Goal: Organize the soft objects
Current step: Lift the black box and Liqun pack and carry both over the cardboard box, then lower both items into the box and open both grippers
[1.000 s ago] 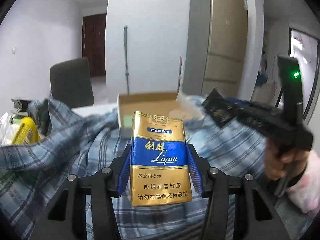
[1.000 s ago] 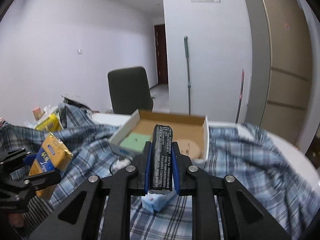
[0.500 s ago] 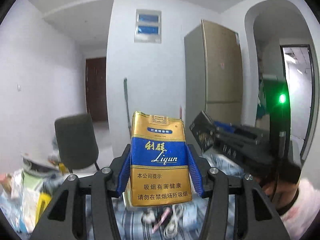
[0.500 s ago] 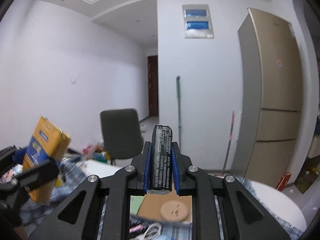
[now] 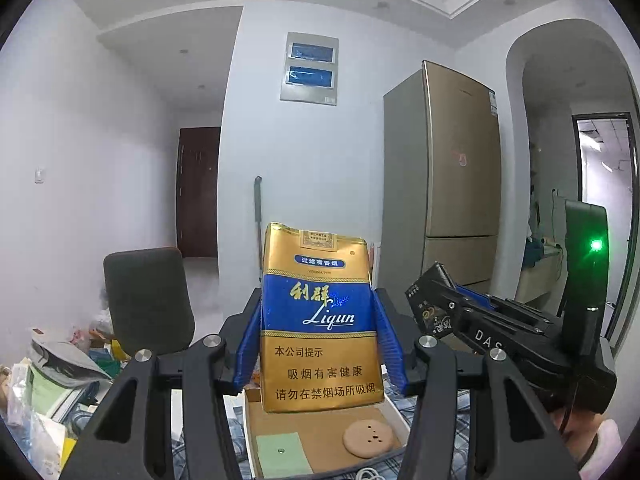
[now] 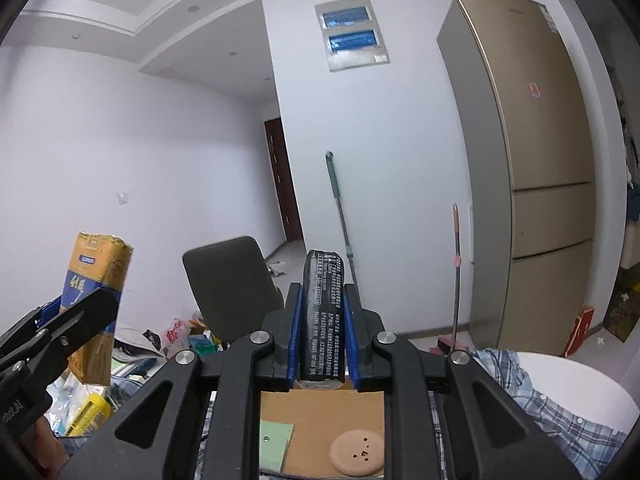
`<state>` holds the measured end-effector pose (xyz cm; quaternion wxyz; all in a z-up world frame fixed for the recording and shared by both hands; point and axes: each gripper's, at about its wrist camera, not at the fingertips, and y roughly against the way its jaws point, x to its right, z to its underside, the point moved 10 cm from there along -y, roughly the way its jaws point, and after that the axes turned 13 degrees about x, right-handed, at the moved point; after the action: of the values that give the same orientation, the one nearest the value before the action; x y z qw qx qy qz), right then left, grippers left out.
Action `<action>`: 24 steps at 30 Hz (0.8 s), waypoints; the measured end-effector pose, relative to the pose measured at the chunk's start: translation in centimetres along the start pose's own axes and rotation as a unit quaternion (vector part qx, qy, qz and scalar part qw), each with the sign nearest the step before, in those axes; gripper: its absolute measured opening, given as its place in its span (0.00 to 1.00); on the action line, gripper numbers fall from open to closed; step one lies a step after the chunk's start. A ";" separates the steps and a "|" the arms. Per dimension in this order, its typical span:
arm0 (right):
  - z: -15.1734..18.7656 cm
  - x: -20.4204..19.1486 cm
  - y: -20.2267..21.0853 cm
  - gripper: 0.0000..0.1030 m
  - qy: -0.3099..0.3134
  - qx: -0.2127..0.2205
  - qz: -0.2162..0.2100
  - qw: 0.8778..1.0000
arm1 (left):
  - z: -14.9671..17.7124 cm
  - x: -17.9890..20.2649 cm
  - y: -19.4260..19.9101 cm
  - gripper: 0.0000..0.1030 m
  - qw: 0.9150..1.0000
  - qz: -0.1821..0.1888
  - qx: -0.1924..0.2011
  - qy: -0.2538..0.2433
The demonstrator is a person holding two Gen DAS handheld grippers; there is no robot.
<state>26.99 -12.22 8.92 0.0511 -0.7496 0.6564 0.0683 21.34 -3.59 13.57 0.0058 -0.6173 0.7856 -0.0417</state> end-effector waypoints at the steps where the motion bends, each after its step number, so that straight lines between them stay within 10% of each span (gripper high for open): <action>1: 0.6 0.2 -0.3 0.17 0.001 -0.007 0.002 1.000 | 0.8 -0.4 -0.5 0.53 1.000 -0.006 -0.006 0.000; 24: 18.9 0.4 -5.8 0.17 0.040 -0.229 -0.042 0.972 | 20.3 -5.1 -9.9 0.53 0.973 -0.021 -0.226 0.046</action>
<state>32.07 -8.73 -9.83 -0.1453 -0.7703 0.5929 0.1842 33.37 -2.14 -6.18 -0.1709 -0.6163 0.7611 0.1085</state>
